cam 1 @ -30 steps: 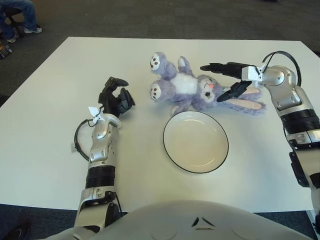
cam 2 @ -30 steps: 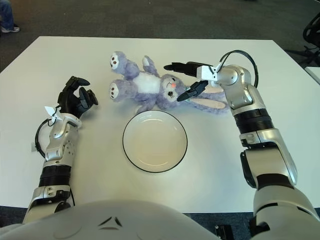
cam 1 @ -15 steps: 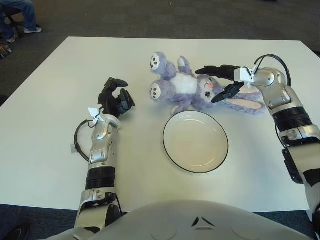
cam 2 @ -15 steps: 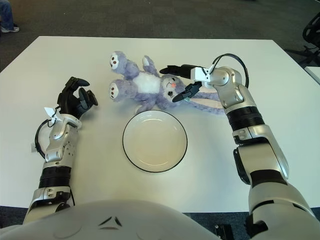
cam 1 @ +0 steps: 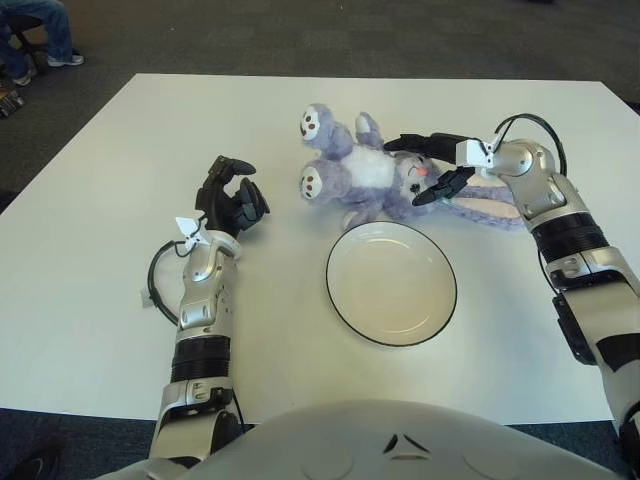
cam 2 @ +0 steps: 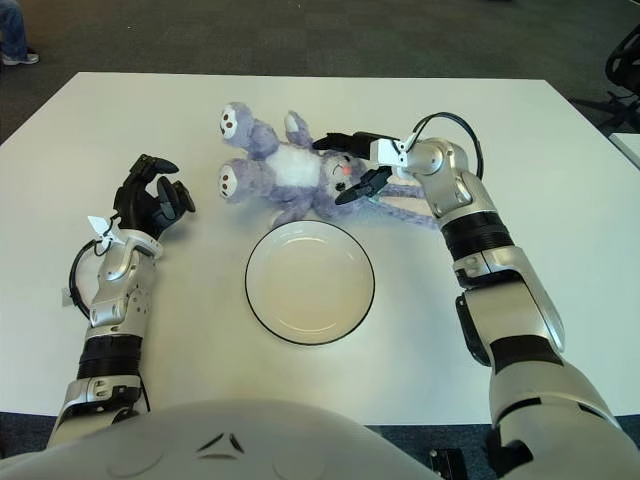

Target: Put the doll into the plate.

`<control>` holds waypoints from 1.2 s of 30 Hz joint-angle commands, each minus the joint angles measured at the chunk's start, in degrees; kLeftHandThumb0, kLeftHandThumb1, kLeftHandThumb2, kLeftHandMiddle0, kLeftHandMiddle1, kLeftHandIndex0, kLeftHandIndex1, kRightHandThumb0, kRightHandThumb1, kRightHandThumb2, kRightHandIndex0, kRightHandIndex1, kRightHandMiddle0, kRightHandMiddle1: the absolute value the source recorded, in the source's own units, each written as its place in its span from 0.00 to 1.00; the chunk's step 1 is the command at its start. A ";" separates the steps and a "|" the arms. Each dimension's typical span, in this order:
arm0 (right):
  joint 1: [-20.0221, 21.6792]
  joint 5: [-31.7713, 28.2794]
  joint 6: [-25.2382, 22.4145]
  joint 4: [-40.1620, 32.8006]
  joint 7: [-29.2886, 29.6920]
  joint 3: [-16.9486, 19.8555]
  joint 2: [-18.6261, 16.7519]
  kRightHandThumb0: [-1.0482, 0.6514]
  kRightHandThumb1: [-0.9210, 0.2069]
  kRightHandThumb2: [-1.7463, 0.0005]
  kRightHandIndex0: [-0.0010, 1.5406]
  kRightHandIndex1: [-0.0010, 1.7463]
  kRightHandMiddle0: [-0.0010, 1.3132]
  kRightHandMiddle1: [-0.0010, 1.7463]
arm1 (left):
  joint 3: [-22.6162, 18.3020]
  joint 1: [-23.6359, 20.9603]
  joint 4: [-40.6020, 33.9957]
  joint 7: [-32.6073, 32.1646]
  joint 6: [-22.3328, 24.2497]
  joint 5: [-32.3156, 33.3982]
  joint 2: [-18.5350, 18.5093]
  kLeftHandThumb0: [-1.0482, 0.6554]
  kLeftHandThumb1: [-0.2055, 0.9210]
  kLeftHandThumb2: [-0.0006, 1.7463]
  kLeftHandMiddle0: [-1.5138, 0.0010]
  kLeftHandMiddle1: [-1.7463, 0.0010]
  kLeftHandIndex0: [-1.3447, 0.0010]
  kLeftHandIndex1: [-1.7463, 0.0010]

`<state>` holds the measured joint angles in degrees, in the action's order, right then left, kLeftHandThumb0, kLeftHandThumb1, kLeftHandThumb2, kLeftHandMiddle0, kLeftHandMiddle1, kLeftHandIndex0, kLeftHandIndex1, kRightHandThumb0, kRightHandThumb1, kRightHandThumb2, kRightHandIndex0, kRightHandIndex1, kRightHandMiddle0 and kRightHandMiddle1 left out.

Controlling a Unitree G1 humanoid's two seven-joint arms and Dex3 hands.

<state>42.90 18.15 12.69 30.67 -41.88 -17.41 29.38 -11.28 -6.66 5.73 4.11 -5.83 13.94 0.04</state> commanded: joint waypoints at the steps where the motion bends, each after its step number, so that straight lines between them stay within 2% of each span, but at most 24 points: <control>1: 0.88 0.92 -0.28 0.74 1.34 -0.50 -0.96 0.07 0.24 0.75 0.02 0.01 0.00 0.15 | -0.19 0.55 -0.42 -0.50 -0.73 -0.30 0.05 0.36 0.60 0.64 0.28 0.00 0.64 0.00; 10: -1.22 2.67 -1.19 3.28 6.05 -1.47 -4.02 0.09 0.26 0.76 0.01 0.00 0.00 0.14 | -0.10 1.06 -0.64 -0.94 -2.18 -1.34 0.10 0.36 0.59 0.65 0.27 0.00 0.63 0.00; 17: -3.18 4.06 -2.40 2.49 9.30 -1.73 -3.94 0.13 0.34 0.71 0.05 0.02 0.00 0.23 | -0.25 1.42 -0.91 -1.40 -2.72 -1.74 0.09 0.36 0.59 0.65 0.27 0.00 0.63 0.00; 23: -4.49 6.52 -2.40 3.24 13.32 -2.57 -3.79 0.12 0.35 0.70 0.08 0.04 0.00 0.26 | -0.32 1.58 -1.23 -1.74 -2.72 -1.80 0.11 0.36 0.59 0.65 0.27 0.00 0.63 0.00; 25: -4.65 7.10 -2.39 3.47 14.32 -2.77 -3.81 0.12 0.34 0.70 0.04 0.19 0.00 0.26 | -0.32 1.63 -1.29 -1.78 -2.73 -1.76 0.11 0.36 0.59 0.65 0.27 0.00 0.63 0.00; 26: -4.78 7.93 -2.57 3.53 15.47 -3.03 -3.82 0.12 0.34 0.70 0.04 0.22 0.00 0.26 | -0.33 1.68 -1.32 -1.75 -2.86 -1.72 0.11 0.36 0.59 0.65 0.27 0.00 0.63 0.00; 27: -4.87 8.49 -2.70 3.56 16.27 -3.23 -3.82 0.12 0.34 0.70 0.02 0.31 0.00 0.24 | -0.33 1.72 -1.34 -1.73 -2.96 -1.69 0.10 0.36 0.59 0.65 0.27 0.00 0.63 0.00; 29: -4.98 9.68 -3.06 3.71 17.74 -3.76 -3.80 0.13 0.34 0.70 0.01 0.42 0.00 0.21 | -0.34 1.72 -1.35 -1.69 -3.12 -1.66 0.03 0.36 0.59 0.65 0.27 0.00 0.63 0.00; 32: -5.44 11.33 -3.63 3.60 19.37 -4.50 -3.55 0.14 0.35 0.70 0.00 0.50 0.00 0.16 | -0.36 1.70 -1.29 -1.68 -3.38 -1.73 -0.07 0.36 0.59 0.65 0.27 0.00 0.63 0.00; 35: -6.26 12.55 -4.83 2.26 20.11 -4.93 -3.01 0.15 0.36 0.68 0.01 0.62 0.00 0.09 | -0.46 1.70 -1.22 -1.63 -3.65 -1.59 -0.09 0.36 0.59 0.65 0.27 0.00 0.63 0.00; 36: -6.50 12.89 -5.29 1.75 20.24 -5.05 -2.86 0.16 0.38 0.67 0.02 0.70 0.00 0.06 | -0.51 1.66 -1.17 -1.58 -3.73 -1.51 -0.11 0.36 0.59 0.65 0.27 0.00 0.63 0.00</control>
<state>38.97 28.64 9.51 32.68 -21.97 -21.41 25.50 -11.40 -5.56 4.72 2.67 -8.74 12.52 0.09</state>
